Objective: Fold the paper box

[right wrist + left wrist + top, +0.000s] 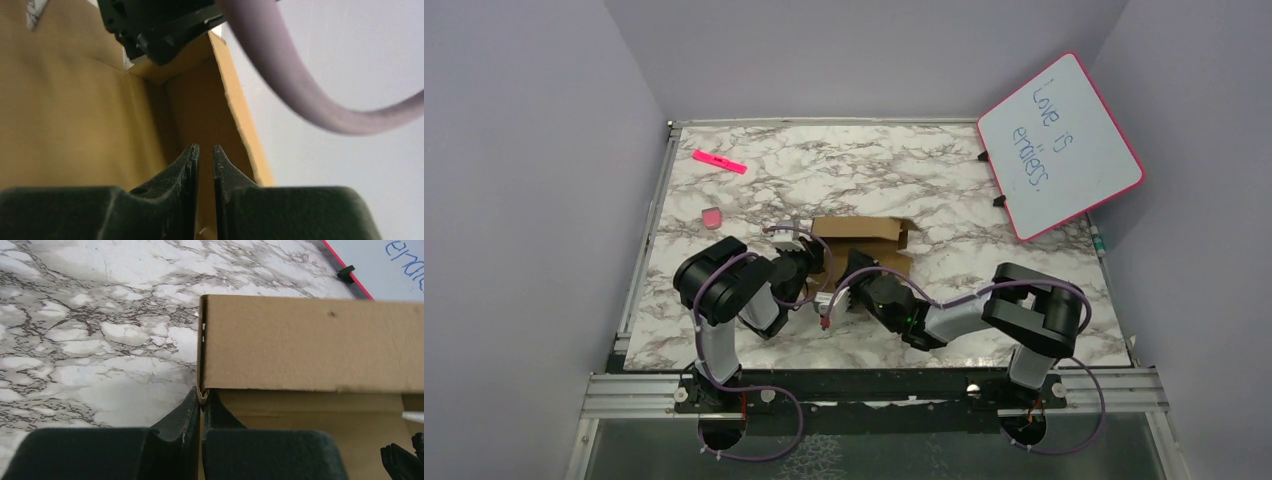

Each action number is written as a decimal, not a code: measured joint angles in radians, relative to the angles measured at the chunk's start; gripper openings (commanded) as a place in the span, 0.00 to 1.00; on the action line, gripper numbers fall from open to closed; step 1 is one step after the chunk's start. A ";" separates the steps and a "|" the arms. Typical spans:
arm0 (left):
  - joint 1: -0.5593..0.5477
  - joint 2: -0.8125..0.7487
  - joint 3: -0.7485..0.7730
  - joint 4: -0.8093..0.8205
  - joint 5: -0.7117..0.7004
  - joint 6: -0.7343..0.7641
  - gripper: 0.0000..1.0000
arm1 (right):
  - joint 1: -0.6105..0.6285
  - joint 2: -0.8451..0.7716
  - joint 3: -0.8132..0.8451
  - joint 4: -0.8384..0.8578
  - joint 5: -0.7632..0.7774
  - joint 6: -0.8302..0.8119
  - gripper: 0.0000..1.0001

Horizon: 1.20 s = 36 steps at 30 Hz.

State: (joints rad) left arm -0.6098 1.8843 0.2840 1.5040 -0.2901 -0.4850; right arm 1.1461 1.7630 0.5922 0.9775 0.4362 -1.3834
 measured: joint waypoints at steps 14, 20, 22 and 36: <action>0.007 -0.264 0.038 -0.275 -0.006 0.018 0.00 | 0.000 -0.341 0.060 -0.416 -0.008 0.393 0.48; 0.007 -0.363 0.132 -0.629 0.006 0.020 0.00 | 0.000 -0.541 0.118 -0.577 -0.016 0.804 0.65; 0.007 -0.385 0.156 -0.728 0.011 0.023 0.00 | 0.000 -0.602 0.118 -0.616 -0.013 0.966 0.70; 0.007 -0.533 0.191 -1.117 0.017 0.043 0.00 | -0.001 -0.700 -0.016 -0.658 0.184 2.050 0.76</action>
State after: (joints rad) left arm -0.6025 1.3518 0.4747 0.3870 -0.2729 -0.4423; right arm 1.1454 1.0626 0.5762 0.3191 0.6201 0.6670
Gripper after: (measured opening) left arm 0.017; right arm 0.756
